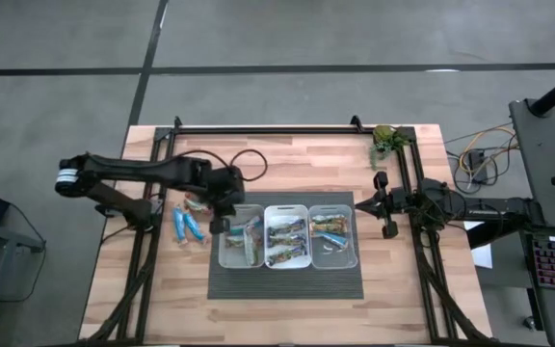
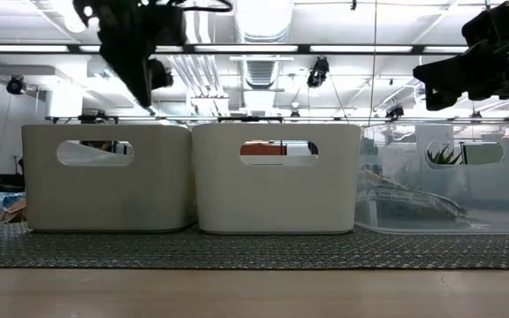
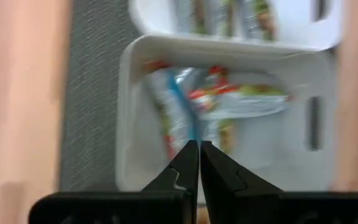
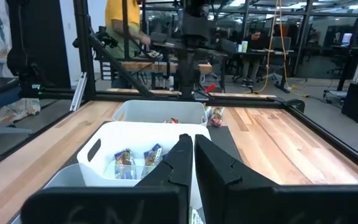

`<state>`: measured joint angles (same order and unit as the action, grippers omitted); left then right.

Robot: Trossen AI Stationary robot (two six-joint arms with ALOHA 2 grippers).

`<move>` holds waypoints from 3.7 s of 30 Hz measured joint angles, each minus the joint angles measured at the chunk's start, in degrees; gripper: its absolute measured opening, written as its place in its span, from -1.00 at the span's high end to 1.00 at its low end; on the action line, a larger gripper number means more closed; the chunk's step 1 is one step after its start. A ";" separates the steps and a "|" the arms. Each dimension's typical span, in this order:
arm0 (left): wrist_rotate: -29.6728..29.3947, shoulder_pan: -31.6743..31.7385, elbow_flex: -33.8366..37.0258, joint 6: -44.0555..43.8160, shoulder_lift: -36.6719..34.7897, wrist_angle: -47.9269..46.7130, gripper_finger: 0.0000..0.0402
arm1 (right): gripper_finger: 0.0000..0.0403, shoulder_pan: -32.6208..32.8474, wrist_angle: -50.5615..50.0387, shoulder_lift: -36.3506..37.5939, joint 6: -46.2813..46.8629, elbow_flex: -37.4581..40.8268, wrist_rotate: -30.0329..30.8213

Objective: Pick and place Granola Bars by type
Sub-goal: Put the top red granola bar into the gray bin

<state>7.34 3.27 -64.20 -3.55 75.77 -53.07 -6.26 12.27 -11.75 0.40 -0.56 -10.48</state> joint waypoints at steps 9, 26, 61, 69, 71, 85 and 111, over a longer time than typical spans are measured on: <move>-14.85 2.08 6.04 2.78 -5.27 -0.16 1.00 | 0.96 -0.02 0.02 -0.04 0.02 0.00 0.02; -9.30 14.07 1.62 4.16 -6.80 -13.40 1.00 | 0.96 -0.01 0.02 -0.02 0.00 0.00 0.02; -4.28 25.13 1.87 29.42 -6.76 -22.64 1.00 | 0.96 0.00 0.00 -0.02 0.01 0.00 0.02; -4.41 25.87 3.73 26.97 -6.76 -22.54 0.93 | 0.96 0.00 0.01 -0.02 0.00 0.00 0.02; -4.59 25.87 3.95 26.97 -6.76 -22.46 0.85 | 0.96 -0.02 0.00 -0.02 0.00 0.00 0.03; -8.83 25.87 6.92 35.01 -6.71 -18.03 0.18 | 0.96 -0.01 0.01 -0.02 0.00 0.00 0.02; -8.73 26.52 20.19 39.23 -4.73 -3.61 0.17 | 0.96 -0.01 0.01 -0.04 0.00 0.00 0.04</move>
<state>-1.39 29.79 -44.01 35.68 71.04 -56.68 -6.27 12.29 -11.79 0.40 -0.56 -10.44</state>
